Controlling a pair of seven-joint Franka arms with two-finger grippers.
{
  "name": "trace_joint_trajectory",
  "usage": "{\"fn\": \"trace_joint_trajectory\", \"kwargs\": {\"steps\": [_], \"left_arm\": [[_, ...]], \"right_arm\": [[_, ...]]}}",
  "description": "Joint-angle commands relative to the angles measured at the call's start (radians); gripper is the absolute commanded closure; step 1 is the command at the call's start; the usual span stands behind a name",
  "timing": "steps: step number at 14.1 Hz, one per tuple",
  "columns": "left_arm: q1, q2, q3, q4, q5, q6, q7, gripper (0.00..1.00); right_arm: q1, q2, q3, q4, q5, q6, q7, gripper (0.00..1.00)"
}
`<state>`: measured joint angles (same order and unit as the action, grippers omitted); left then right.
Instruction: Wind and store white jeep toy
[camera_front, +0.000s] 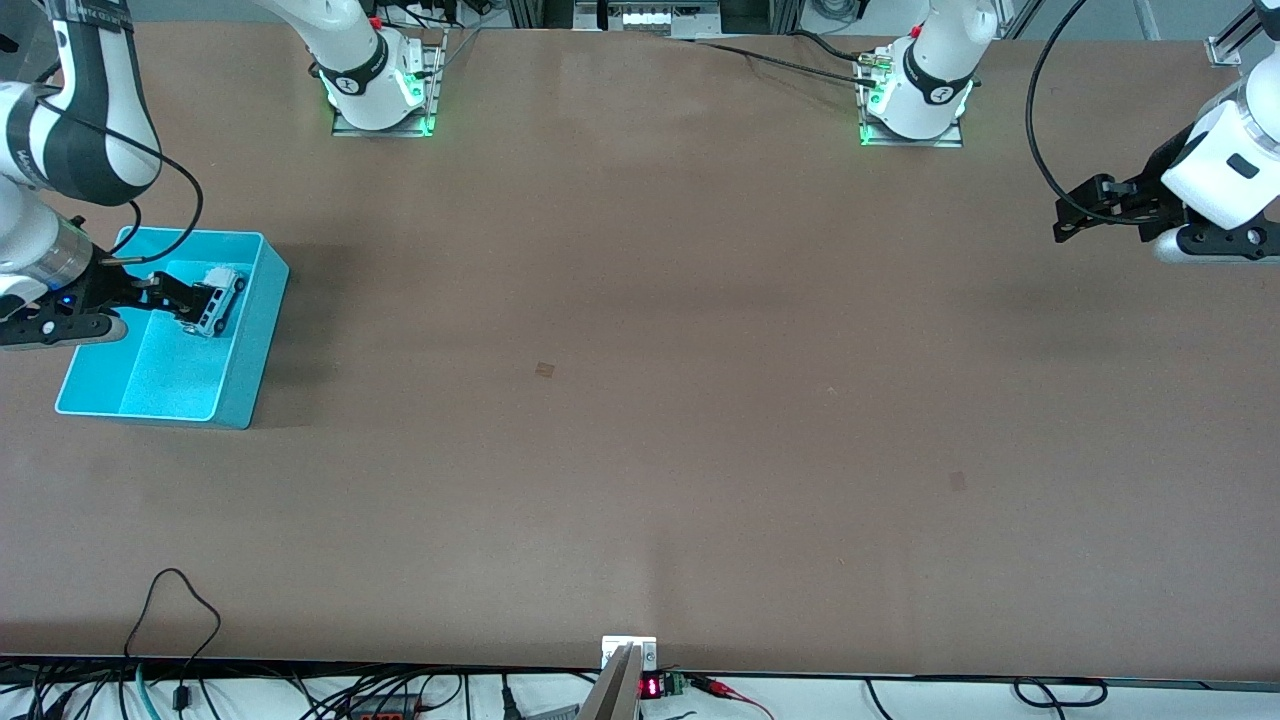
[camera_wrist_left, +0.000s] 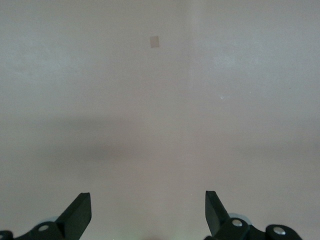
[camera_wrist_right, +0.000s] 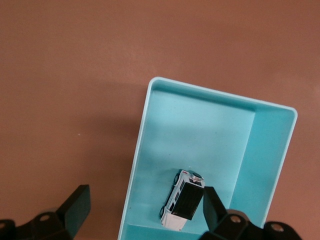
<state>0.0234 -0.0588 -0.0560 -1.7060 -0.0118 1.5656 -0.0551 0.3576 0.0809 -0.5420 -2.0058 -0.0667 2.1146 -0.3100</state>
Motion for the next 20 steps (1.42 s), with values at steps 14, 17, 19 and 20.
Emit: {"fn": "trace_joint_trajectory", "kwargs": {"steps": [14,17,19,20], "left_arm": [[0.004,-0.010,-0.004,0.005,-0.013,-0.015,0.006,0.00],[0.004,-0.010,-0.004,0.005,-0.013,-0.015,0.006,0.00],[0.004,-0.010,-0.004,0.005,-0.013,-0.015,0.006,0.00],[0.004,-0.010,-0.004,0.005,-0.013,-0.015,0.006,0.00]], "right_arm": [[-0.291,-0.098,0.471,0.280,0.050,-0.403,0.285,0.00],[-0.302,-0.130,0.516,0.283,0.050,-0.436,0.284,0.00],[-0.324,-0.142,0.550,0.294,0.050,-0.459,0.285,0.00],[-0.324,-0.142,0.551,0.298,0.050,-0.472,0.284,0.00]]}}
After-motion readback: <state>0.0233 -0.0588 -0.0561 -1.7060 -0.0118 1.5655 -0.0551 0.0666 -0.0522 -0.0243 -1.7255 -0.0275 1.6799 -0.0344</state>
